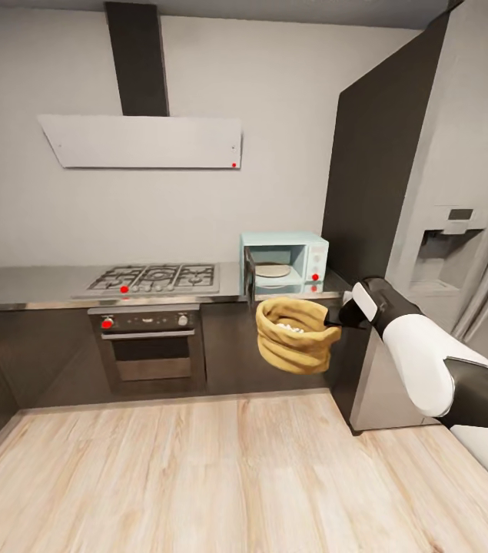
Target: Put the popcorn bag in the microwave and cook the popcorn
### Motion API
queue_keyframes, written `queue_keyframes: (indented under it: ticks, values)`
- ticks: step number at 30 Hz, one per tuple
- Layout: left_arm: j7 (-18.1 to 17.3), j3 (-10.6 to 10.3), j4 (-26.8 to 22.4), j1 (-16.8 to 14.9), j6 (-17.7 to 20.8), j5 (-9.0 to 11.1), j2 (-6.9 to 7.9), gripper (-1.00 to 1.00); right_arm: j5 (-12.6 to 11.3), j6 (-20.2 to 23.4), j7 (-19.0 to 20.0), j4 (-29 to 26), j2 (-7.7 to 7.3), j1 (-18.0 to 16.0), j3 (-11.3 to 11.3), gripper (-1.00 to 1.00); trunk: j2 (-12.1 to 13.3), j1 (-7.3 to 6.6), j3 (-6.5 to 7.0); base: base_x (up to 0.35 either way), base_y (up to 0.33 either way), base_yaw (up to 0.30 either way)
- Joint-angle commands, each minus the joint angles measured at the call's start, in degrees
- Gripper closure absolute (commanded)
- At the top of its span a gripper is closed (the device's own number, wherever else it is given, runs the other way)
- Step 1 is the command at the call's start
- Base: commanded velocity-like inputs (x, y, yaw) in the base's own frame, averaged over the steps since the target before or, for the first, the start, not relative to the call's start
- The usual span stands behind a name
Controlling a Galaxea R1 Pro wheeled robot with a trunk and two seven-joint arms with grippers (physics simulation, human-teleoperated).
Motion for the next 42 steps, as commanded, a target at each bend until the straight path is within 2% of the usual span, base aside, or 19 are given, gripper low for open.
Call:
queue_keyframes:
  ticks: [1,14,28,33,42]
  values:
    - [0.0,0.0,0.0,0.0,-0.1,0.5,-0.01,-1.0,0.1,0.2,-0.2,-0.1,0.06,0.0,-0.5,1.0,0.0,0.0,-0.07,0.0,0.0,-0.019]
    - [0.0,0.1,0.0,0.0,-0.1,0.5,-0.03,-1.0,0.2,0.1,-0.2,-0.1,0.08,0.0,-0.5,1.0,0.0,0.0,-0.07,0.013,0.0,-0.002]
    - [0.0,-0.1,0.0,0.0,0.0,0.5,-0.01,-1.0,0.3,0.1,-0.3,-0.1,-0.08,0.0,-0.6,1.0,0.0,0.0,-0.07,0.302,-0.006,0.0]
    - [0.0,0.1,0.0,0.0,0.0,0.5,-0.05,-1.0,0.3,0.1,-0.3,-0.1,-0.04,0.0,-0.5,1.0,0.0,0.0,-0.07,0.088,-0.017,0.0]
    - [0.0,0.0,0.0,0.0,0.0,0.5,-0.01,-1.0,0.3,0.0,-0.3,-0.1,-0.01,0.0,-0.5,1.0,0.0,0.0,-0.07,0.002,-0.24,0.0]
